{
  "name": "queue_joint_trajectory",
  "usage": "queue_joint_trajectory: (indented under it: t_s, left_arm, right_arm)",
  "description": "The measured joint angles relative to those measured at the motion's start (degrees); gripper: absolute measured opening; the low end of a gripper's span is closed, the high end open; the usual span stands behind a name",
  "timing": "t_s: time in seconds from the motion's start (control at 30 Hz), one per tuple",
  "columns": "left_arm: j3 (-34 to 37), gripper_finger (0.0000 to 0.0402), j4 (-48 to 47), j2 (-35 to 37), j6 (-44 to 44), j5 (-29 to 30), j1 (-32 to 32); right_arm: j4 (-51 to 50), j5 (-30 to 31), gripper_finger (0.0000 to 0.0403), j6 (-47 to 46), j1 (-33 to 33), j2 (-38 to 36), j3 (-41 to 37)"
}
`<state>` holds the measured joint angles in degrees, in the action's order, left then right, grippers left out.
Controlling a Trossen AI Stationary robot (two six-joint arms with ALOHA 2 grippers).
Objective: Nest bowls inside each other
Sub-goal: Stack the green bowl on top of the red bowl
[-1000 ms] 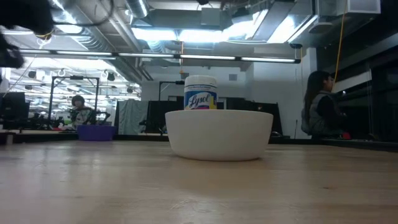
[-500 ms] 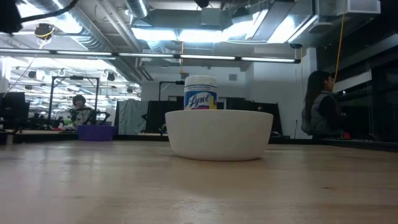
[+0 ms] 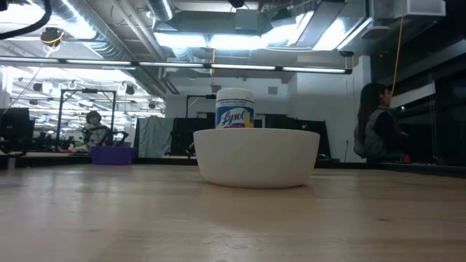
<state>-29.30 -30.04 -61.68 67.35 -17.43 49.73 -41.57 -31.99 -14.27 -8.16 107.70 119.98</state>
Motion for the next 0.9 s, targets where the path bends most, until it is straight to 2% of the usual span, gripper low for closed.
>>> queue_joint_trajectory:
  t_s: [0.27,0.53,0.63,0.73,0.8,0.9]
  left_arm:
    - [0.0,0.0196,0.1,-3.3,-0.9,2.7,0.2]
    - [0.0,0.0186,1.9,-7.4,-4.7,2.4,0.2]
    - [0.0,0.013,1.9,-9.0,-4.6,1.5,0.2]
    - [0.0,0.003,2.4,-9.2,-3.8,0.8,-0.9]
    - [0.0,0.001,3.6,-8.1,-2.9,1.8,-2.3]
    - [0.1,0.0005,4.2,-5.1,-0.8,5.7,-5.6]
  right_arm:
    - [0.7,0.0,0.0141,-1.8,0.6,0.0,0.0]
    - [1.7,0.0,0.0132,-3.7,1.2,0.0,0.0]
    - [1.7,0.8,0.0123,-3.8,1.1,0.0,0.0]
    - [1.8,1.3,0.0115,-3.8,1.2,0.0,0.0]
    - [2.1,1.4,0.0111,-3.9,1.1,0.0,0.0]
    - [2.2,2.8,0.0105,-3.9,1.1,0.0,0.0]
